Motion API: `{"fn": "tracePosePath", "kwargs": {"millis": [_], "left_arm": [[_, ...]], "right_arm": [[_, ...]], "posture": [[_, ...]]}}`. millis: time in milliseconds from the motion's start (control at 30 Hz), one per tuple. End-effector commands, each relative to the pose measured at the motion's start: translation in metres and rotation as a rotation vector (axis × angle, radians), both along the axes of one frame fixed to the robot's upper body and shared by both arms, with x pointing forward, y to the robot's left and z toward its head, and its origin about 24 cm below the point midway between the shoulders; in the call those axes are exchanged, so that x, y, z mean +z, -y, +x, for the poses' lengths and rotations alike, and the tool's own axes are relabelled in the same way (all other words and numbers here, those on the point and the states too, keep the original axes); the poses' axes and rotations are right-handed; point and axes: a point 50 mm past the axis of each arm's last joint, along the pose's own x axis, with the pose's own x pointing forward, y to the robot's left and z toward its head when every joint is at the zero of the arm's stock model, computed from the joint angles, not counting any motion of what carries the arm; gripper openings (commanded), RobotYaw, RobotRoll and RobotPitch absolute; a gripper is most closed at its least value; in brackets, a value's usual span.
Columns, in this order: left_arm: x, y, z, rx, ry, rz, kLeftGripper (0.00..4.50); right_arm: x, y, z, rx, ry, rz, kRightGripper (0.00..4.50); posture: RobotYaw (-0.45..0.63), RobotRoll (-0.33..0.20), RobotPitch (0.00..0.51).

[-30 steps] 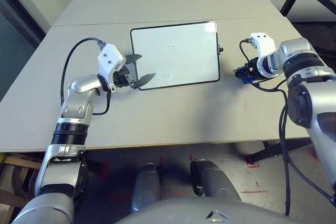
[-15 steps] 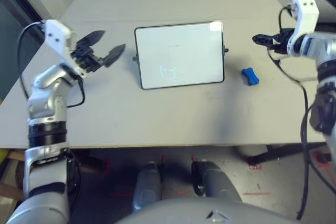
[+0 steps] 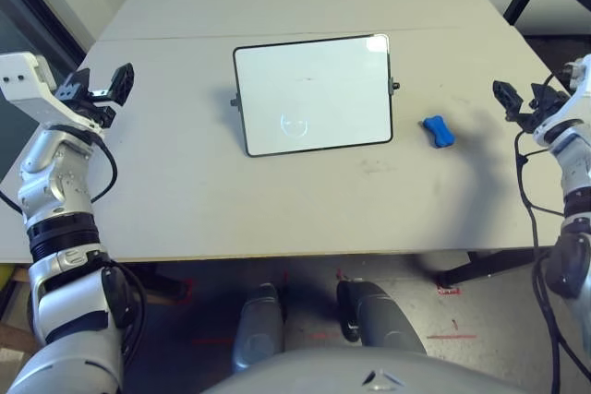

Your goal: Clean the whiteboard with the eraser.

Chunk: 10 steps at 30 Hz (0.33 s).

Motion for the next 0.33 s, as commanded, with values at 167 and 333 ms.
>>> {"fn": "tracePosePath", "kwargs": {"millis": [167, 333], "left_arm": [[-0.003, -0.009, 0.002, 0.06, -0.001, -0.026, 4.5], [-0.007, -0.011, 0.001, 0.073, -0.009, -0.026, 4.5]], "right_arm": [[-0.005, -0.006, 0.001, 0.018, 0.017, 0.002, 4.44], [-0.008, -0.014, 0.003, 0.048, 0.021, 0.001, 4.44]], "posture": [[-0.13, 0.0, 0.128], [-0.11, 0.0, 0.117]]}}
